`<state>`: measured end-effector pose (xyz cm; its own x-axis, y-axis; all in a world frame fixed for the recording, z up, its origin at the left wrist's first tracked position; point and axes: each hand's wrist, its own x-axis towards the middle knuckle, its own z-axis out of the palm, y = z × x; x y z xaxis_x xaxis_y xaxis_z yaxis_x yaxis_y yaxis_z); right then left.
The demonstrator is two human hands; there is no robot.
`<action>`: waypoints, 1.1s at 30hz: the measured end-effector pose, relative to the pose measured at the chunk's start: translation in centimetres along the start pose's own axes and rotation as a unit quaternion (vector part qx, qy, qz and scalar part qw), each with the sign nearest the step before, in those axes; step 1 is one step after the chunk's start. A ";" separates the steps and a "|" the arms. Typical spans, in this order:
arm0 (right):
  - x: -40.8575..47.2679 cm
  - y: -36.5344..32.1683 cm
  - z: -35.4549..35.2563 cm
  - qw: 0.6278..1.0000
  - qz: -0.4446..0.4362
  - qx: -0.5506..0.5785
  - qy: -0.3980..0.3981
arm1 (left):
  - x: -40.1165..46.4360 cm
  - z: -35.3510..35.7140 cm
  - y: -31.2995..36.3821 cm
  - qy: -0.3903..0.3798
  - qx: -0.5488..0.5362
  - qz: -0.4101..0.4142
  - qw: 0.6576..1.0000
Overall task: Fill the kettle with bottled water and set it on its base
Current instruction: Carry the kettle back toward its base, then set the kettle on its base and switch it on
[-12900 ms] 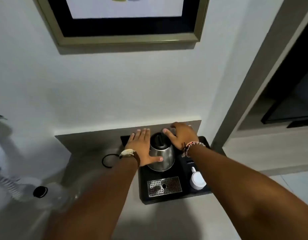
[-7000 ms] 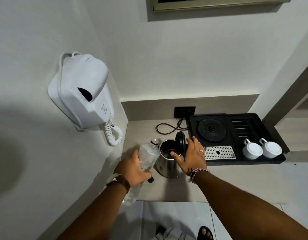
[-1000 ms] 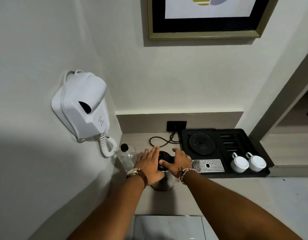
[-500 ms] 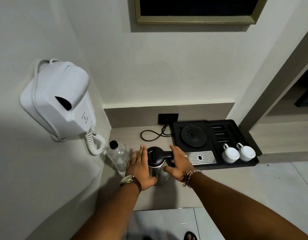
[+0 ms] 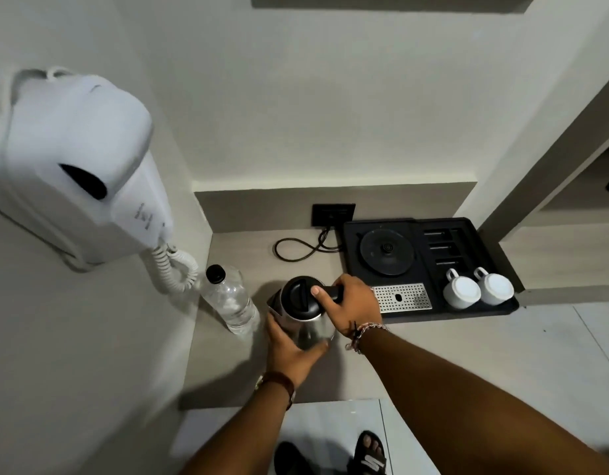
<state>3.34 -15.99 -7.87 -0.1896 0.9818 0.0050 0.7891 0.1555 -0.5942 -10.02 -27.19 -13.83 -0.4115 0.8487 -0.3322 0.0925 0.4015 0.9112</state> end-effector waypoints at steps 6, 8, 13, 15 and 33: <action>0.8 -0.2 1.3 0.997 0.031 0.028 0.066 | 3.5 0.0 -0.2 0.039 0.002 0.031 0.999; 0.9 -0.5 1.0 0.996 0.029 0.040 0.074 | 3.2 -0.1 0.4 0.046 0.007 0.037 0.998; 2.1 -0.9 -3.0 0.989 0.038 0.084 0.116 | 2.8 0.9 5.6 0.037 0.018 0.078 0.996; 3.3 -0.9 -5.2 0.985 0.051 0.087 0.141 | 3.2 1.8 8.6 0.026 0.030 0.096 0.995; 18.7 11.5 -18.4 0.974 0.086 0.152 0.144 | 12.4 19.0 21.3 0.004 0.078 0.142 0.987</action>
<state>19.64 6.16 0.15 0.1370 0.9870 0.0835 0.5774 -0.0111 -0.8164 4.09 -1.61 -3.16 -0.3553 0.9324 -0.0663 0.3439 0.1964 0.9182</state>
